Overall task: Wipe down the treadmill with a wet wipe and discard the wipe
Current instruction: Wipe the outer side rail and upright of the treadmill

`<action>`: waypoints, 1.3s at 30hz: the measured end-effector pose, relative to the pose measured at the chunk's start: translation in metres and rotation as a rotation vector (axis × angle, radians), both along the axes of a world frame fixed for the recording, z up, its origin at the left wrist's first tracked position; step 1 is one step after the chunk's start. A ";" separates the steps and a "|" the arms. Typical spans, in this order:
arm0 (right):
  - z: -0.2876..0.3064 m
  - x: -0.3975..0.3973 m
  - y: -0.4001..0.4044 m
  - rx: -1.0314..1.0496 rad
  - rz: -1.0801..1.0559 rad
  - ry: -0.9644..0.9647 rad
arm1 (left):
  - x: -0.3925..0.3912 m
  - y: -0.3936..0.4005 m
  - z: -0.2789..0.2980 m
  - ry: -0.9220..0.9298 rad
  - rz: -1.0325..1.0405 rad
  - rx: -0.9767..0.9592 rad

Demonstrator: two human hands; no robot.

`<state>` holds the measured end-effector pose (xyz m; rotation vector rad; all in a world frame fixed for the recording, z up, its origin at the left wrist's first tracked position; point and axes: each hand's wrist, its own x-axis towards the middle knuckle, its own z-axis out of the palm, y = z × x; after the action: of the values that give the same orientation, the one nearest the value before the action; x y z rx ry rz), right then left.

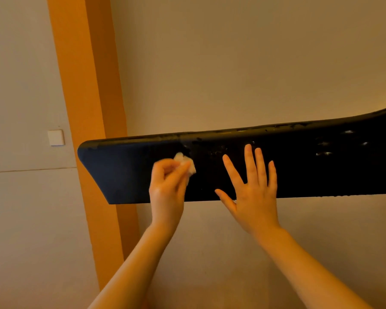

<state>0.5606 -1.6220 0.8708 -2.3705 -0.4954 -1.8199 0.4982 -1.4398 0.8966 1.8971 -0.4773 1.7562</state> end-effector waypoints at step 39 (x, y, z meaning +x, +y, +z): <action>-0.001 0.006 0.000 -0.020 -0.024 -0.022 | 0.023 0.040 0.008 -0.174 0.309 0.644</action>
<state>0.5671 -1.6216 0.8698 -2.3818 -0.4917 -1.8622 0.5215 -1.3995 0.9046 2.3535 -0.9494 2.1616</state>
